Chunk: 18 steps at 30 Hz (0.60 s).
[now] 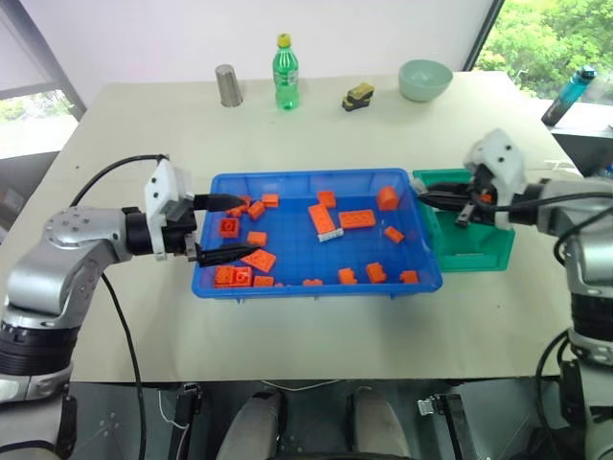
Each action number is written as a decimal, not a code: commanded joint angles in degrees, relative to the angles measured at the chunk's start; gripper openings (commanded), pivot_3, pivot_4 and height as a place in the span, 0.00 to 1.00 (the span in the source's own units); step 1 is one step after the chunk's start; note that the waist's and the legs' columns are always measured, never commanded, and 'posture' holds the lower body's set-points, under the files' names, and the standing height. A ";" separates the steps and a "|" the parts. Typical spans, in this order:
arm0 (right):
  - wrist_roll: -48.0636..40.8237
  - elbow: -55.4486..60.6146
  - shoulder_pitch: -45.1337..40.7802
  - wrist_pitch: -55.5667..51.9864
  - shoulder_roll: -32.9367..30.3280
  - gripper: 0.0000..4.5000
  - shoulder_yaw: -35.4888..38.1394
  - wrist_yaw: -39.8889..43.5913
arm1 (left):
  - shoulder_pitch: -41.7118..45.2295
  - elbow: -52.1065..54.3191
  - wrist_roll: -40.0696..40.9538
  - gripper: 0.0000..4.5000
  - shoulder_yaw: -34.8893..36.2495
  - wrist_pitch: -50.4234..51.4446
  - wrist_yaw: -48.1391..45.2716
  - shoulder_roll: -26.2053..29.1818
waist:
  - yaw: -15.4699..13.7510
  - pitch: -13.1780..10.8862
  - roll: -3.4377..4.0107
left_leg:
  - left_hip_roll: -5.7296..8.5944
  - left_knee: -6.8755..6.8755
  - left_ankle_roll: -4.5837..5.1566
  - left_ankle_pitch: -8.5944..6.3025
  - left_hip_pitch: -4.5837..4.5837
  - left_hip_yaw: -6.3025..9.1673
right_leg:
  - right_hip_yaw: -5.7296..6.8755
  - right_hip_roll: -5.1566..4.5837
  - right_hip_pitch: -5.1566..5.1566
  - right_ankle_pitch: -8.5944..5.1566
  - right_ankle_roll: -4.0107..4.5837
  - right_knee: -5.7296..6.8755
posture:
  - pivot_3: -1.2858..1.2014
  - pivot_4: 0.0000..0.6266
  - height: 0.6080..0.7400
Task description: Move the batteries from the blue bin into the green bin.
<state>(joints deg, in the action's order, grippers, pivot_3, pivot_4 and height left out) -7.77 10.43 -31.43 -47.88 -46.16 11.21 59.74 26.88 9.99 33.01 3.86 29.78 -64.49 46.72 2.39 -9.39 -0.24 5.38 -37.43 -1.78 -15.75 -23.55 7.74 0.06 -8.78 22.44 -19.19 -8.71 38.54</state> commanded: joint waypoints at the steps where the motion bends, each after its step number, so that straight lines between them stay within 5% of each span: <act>1: -1.36 4.65 3.11 -2.90 -0.97 0.01 3.59 -4.95 | 3.19 -1.44 -0.92 1.00 -1.27 -1.78 -1.26 -1.16 | 0.05 0.00 -0.01 | -0.01 0.01 0.00 0.00 0.00 -0.01 | 0.00 0.01 0.01 0.00 0.00 0.00 | 0.52 0.24 0.90; 9: -0.75 1.45 2.35 1.73 -3.04 0.87 0.80 -9.69 | 4.66 -2.87 -1.63 1.00 -2.12 -2.47 -2.15 -2.18 | 0.16 0.00 0.00 | -0.05 0.02 0.00 0.00 0.00 -0.07 | 0.00 0.03 0.02 0.00 0.00 0.01 | 0.52 0.24 0.90; 18: -6.01 -2.19 -12.41 6.42 4.04 0.87 -16.69 0.80 | 2.43 -0.30 -1.23 1.00 -1.20 -1.97 -1.67 -1.59 | 1.19 0.02 -0.03 | -0.13 0.07 0.00 0.00 0.02 -0.03 | 0.04 0.11 -0.04 0.00 0.00 -0.11 | 0.52 0.24 0.90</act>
<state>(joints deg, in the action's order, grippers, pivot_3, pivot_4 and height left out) -12.69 8.43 -43.04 -43.34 -42.61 -2.64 57.76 29.31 7.53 31.39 1.06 28.18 -66.19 44.49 3.58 -9.37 -0.27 5.28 -37.35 -1.77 -15.74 -23.53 7.73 0.11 -8.70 22.38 -19.19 -8.71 38.43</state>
